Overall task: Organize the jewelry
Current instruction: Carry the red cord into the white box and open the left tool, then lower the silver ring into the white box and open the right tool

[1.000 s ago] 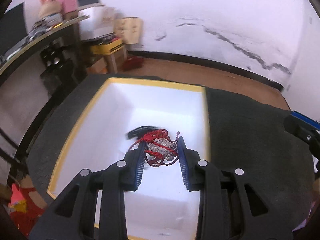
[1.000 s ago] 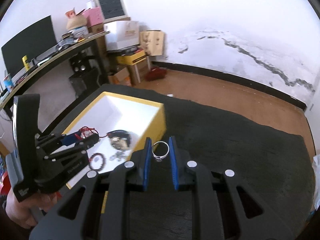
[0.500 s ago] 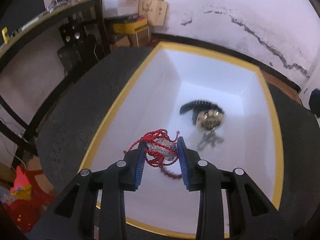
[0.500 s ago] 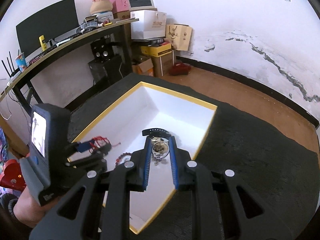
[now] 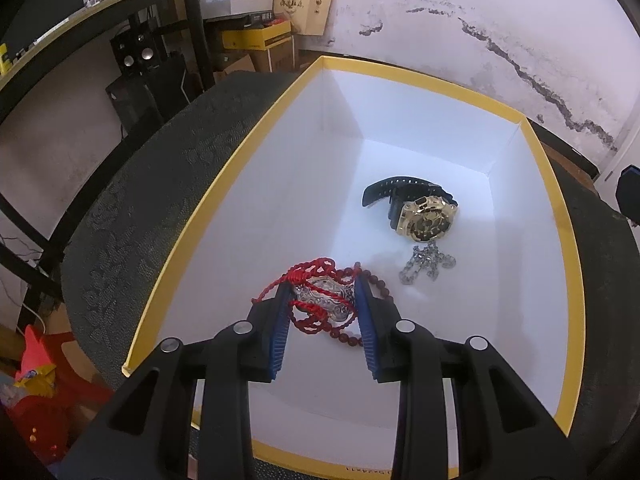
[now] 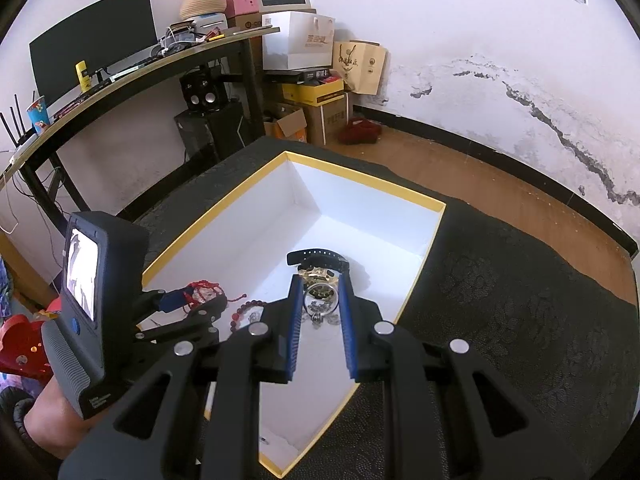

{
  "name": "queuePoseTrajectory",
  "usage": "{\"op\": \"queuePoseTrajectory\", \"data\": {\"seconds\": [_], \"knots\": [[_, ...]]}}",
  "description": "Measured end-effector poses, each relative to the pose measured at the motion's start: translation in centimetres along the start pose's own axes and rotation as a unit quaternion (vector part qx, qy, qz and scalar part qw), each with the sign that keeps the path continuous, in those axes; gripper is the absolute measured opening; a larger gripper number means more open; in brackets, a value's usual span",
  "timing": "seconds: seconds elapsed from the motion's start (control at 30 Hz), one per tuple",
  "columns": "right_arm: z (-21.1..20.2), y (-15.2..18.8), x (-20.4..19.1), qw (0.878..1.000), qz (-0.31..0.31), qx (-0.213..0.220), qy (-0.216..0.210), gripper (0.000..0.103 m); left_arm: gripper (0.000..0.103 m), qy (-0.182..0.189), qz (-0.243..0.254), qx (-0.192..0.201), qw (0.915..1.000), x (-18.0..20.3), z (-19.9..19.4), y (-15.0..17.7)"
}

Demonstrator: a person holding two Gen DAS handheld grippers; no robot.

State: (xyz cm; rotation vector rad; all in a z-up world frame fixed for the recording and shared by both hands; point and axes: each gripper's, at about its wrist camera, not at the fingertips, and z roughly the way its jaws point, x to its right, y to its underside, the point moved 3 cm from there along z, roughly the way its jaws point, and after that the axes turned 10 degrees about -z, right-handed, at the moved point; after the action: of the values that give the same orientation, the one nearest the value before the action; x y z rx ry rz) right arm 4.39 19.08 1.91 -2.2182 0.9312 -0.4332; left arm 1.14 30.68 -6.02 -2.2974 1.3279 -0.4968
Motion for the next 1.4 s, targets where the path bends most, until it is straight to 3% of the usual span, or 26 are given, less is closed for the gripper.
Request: {"op": "queuePoseTrajectory", "data": {"seconds": [0.53,0.57,0.63,0.7,0.8,1.27,1.4], "knots": [[-0.3,0.2,-0.1,1.0,-0.002,0.005,0.003,0.018,0.033,-0.011,0.014,0.004,0.9998,0.3,0.2,0.2],[-0.2,0.3,0.0,1.0,-0.002,0.005,0.002,0.018,0.036,-0.01,0.014,0.007,0.9998,0.3,0.0,0.1],[-0.3,0.2,-0.1,1.0,-0.002,0.005,0.003,0.018,0.072,-0.011,0.014,0.016,0.9997,0.3,-0.3,0.1],[-0.3,0.2,-0.1,1.0,-0.002,0.004,0.002,0.018,0.082,-0.011,0.02,0.03,0.9993,0.5,-0.9,0.1],[-0.2,0.3,-0.3,1.0,-0.005,0.001,-0.001,0.018,0.088,-0.009,0.03,0.03,0.9991,0.9,-1.2,0.1],[3.7,1.2,-0.3,0.999,-0.014,-0.027,-0.016,0.018,0.092,-0.015,0.009,0.046,0.9988,-1.1,-1.9,-0.6],[5.2,1.8,-0.5,0.999,-0.021,-0.04,-0.012,0.018,0.092,0.005,-0.002,0.046,0.999,-1.9,-2.1,-0.9]]}}
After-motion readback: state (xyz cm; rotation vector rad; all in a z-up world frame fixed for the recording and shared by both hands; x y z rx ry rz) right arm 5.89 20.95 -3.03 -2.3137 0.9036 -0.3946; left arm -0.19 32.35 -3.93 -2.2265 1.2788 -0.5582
